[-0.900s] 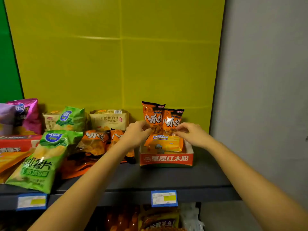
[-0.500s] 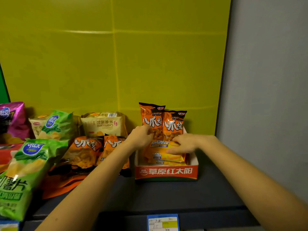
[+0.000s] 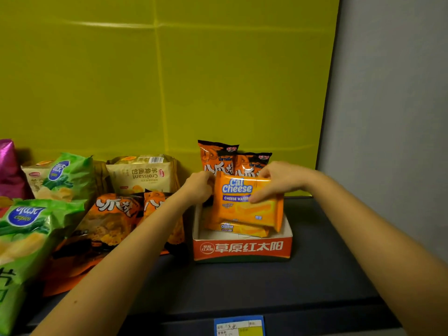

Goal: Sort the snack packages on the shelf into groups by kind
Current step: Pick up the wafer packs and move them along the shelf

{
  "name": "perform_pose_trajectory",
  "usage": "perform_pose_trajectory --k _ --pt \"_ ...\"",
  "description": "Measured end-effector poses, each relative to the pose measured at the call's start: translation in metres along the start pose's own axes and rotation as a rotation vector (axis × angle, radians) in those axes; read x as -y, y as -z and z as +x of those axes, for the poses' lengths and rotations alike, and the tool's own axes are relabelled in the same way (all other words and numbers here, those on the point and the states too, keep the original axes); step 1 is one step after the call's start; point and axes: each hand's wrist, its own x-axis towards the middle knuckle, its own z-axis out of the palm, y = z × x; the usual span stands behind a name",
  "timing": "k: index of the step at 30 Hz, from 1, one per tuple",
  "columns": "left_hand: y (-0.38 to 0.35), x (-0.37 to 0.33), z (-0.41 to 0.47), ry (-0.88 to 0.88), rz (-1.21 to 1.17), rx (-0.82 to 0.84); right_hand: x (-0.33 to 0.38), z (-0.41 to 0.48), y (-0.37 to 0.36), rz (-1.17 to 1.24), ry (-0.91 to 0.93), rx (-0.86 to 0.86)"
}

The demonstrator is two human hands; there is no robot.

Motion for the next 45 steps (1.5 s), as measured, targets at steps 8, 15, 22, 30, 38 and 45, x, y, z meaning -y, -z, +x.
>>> perform_pose_trajectory --k 8,15,22,30,38,45 --pt "-0.013 -0.014 -0.003 -0.055 0.353 0.213 -0.032 -0.036 0.038 0.436 -0.135 -0.225" --pt "-0.034 -0.030 -0.002 0.230 0.260 0.431 -0.057 -0.051 0.024 0.819 -0.250 -0.462" --pt "-0.033 -0.022 0.004 0.392 -0.119 0.390 -0.057 -0.060 -0.004 0.994 -0.238 -0.559" --pt "-0.029 -0.023 0.002 0.405 -0.390 0.309 -0.055 -0.066 -0.024 1.079 -0.241 -0.578" --pt "0.014 -0.024 -0.017 0.262 -0.800 0.084 -0.052 -0.076 -0.029 1.335 -0.168 -0.603" --pt "0.066 -0.007 -0.077 0.246 -0.913 -0.048 -0.032 -0.091 -0.044 1.436 -0.121 -0.505"
